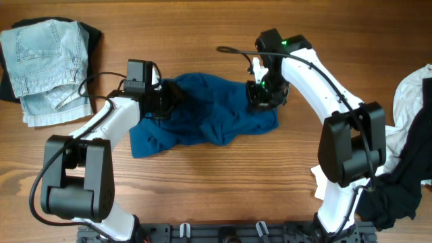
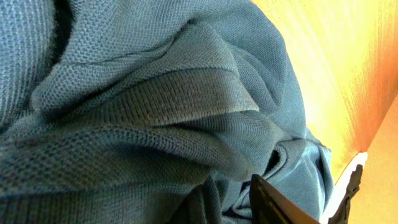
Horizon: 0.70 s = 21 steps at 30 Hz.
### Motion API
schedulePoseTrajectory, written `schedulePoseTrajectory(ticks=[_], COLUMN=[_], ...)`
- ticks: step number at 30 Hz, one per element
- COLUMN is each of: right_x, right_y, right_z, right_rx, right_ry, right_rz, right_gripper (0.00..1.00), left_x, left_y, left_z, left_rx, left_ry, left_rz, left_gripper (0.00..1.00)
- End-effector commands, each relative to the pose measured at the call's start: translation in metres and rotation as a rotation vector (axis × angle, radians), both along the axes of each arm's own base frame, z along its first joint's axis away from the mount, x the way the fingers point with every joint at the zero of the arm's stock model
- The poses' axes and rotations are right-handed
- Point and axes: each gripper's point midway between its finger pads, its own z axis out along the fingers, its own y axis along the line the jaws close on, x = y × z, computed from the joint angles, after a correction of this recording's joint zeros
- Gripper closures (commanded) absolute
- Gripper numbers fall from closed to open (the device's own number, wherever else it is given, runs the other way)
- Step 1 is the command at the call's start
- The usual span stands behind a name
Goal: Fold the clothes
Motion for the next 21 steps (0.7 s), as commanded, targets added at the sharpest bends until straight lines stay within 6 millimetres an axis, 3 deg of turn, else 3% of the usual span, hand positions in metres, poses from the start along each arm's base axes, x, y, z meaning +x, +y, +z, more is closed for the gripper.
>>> schedulePoseTrajectory(ticks=[1,3,6,9,10,12,16,19,21], right_x=[-0.012,-0.017,-0.015,-0.012,-0.01,-0.007,0.007,0.02,0.024], right_y=[-0.007,-0.006,-0.003,-0.002,-0.001,-0.001,-0.01,-0.033,-0.046], right_z=[-0.02,-0.032,-0.04,-0.04,-0.04,-0.04,-0.041,-0.04,-0.04], right_rx=[-0.007,0.007,0.023,0.027,0.029,0.033,0.034,0.037,0.037], right_ry=[0.009,0.015,0.0,-0.014,-0.02,-0.031,-0.056,-0.062,-0.058], right_rz=[0.012,0.01,0.008,0.002,0.002,0.002,-0.077,-0.166,-0.206], right_gripper=[0.76,0.75,0.81,0.8,0.8,0.8,0.8,0.81,0.84], left_x=[-0.003,-0.001,0.006,0.01,0.013,0.016,0.004,-0.021,-0.039], left_y=[-0.002,-0.009,-0.026,-0.024,-0.021,-0.012,0.013,0.034,0.037], left_z=[-0.003,0.003,0.025,0.046,0.056,0.075,0.098,0.098,0.089], left_rx=[-0.013,-0.056,-0.158,-0.149,-0.123,-0.065,0.062,0.174,0.194], left_ry=[0.009,-0.01,-0.085,-0.15,-0.192,-0.268,-0.287,-0.226,-0.15], left_rz=[-0.012,-0.034,-0.093,-0.089,-0.088,-0.076,0.004,0.034,0.021], left_gripper=[0.25,0.11,0.07,0.02,0.05,0.24,0.95,0.96,0.96])
